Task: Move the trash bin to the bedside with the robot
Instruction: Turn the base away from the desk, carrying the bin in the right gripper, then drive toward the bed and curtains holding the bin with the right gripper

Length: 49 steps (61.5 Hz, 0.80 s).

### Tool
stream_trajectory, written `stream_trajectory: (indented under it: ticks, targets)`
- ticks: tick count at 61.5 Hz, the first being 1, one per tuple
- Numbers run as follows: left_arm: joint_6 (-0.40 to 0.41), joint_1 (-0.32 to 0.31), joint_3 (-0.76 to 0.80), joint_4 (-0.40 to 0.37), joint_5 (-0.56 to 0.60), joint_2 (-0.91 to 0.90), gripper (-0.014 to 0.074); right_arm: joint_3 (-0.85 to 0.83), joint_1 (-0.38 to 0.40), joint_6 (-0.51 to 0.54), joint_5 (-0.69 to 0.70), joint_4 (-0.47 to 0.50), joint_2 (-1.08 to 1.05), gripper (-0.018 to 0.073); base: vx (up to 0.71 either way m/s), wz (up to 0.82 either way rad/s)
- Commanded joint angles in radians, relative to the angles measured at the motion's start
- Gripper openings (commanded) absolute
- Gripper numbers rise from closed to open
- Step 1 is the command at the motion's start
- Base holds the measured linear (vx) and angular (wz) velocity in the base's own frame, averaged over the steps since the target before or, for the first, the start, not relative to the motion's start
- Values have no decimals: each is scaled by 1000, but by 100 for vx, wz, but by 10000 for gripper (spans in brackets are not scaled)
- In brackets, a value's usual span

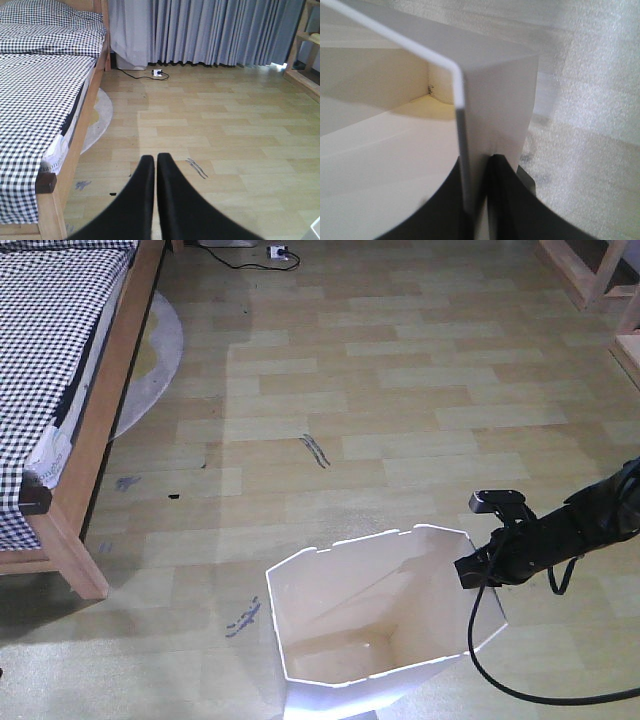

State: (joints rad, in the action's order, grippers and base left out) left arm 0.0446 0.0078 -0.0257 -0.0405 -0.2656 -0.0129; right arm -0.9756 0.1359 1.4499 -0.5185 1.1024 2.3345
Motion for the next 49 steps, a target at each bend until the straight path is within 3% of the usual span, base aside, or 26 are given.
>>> stream_trajectory:
  ticks: [1, 49]
  targets:
    - [6, 0, -12, -4, 69, -14, -6, -13, 3, -9, -181, 60, -78, -5, 23, 6]
    - [6, 0, -12, -4, 69, -14, -6, -13, 3, -9, -181, 60, -78, -5, 22, 4]
